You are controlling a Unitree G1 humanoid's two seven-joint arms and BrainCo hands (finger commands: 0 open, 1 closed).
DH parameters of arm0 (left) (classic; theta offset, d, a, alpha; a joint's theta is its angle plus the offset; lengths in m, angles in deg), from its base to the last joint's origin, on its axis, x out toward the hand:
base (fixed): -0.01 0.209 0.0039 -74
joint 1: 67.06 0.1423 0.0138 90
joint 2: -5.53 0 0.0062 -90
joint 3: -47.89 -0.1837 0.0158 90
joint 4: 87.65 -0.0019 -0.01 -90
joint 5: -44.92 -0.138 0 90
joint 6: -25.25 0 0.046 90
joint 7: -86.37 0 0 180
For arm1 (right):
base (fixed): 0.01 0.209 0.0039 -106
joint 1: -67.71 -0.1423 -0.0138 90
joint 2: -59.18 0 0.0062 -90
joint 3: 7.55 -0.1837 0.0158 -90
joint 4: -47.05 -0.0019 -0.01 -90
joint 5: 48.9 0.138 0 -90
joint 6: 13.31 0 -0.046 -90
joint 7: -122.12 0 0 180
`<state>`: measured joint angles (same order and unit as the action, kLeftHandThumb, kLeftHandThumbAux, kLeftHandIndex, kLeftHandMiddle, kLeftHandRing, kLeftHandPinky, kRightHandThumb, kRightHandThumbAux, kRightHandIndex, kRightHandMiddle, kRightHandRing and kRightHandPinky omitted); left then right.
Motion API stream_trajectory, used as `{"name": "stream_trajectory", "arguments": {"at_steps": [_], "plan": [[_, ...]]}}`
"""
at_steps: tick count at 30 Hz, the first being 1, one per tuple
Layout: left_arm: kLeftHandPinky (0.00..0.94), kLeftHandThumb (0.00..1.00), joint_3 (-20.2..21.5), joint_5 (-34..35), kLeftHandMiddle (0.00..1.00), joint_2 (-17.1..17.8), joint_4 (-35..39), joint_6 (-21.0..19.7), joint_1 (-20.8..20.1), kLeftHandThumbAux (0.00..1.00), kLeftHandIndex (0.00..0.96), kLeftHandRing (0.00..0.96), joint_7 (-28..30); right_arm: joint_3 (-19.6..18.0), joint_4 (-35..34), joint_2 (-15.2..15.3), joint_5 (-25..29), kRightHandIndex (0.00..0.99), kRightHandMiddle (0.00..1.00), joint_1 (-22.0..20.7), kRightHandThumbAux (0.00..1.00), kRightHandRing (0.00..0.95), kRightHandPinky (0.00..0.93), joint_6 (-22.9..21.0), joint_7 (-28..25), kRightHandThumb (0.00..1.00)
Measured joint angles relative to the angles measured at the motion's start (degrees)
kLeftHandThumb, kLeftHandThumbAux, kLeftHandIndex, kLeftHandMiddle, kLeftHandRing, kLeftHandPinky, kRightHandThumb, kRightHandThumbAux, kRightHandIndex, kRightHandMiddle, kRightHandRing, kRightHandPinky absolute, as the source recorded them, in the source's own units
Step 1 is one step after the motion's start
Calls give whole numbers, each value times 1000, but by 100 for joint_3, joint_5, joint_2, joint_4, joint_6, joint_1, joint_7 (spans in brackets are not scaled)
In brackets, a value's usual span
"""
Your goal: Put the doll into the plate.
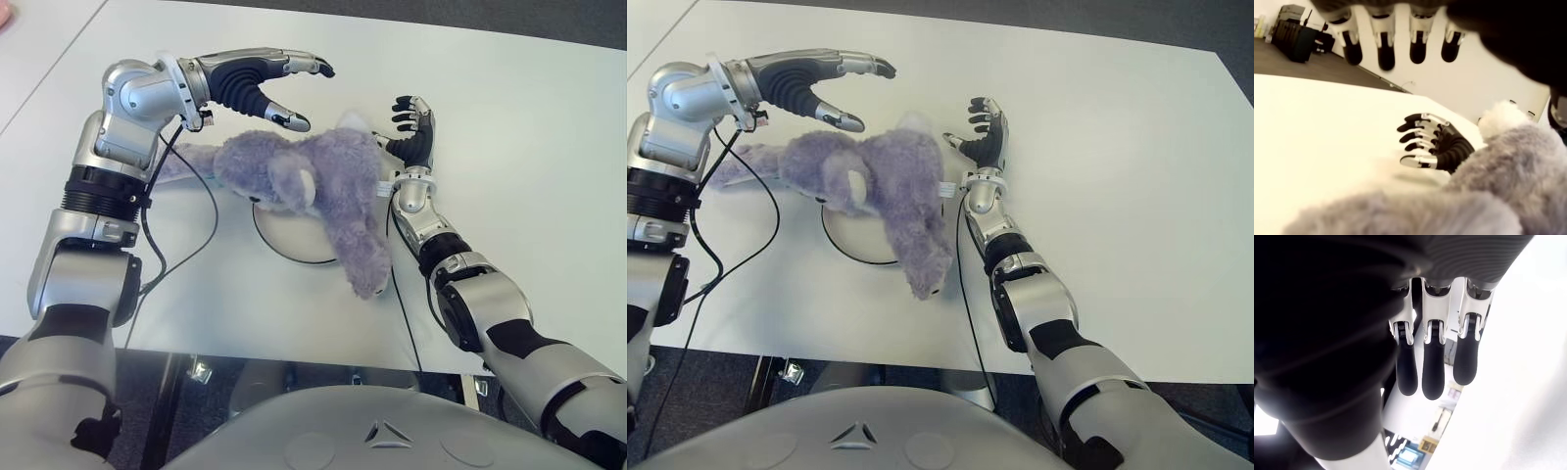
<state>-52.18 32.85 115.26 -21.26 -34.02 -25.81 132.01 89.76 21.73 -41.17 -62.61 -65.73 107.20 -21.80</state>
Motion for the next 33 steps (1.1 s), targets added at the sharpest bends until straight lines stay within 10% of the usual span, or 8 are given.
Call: {"name": "stream_trajectory", "arguments": {"at_steps": [33], "plan": [[0,84,17,595,0,464,-145,-62,-357,278,0,0,1227,-9,0,-1,-1,312,373,4,998,409,418,0,3,92]]}}
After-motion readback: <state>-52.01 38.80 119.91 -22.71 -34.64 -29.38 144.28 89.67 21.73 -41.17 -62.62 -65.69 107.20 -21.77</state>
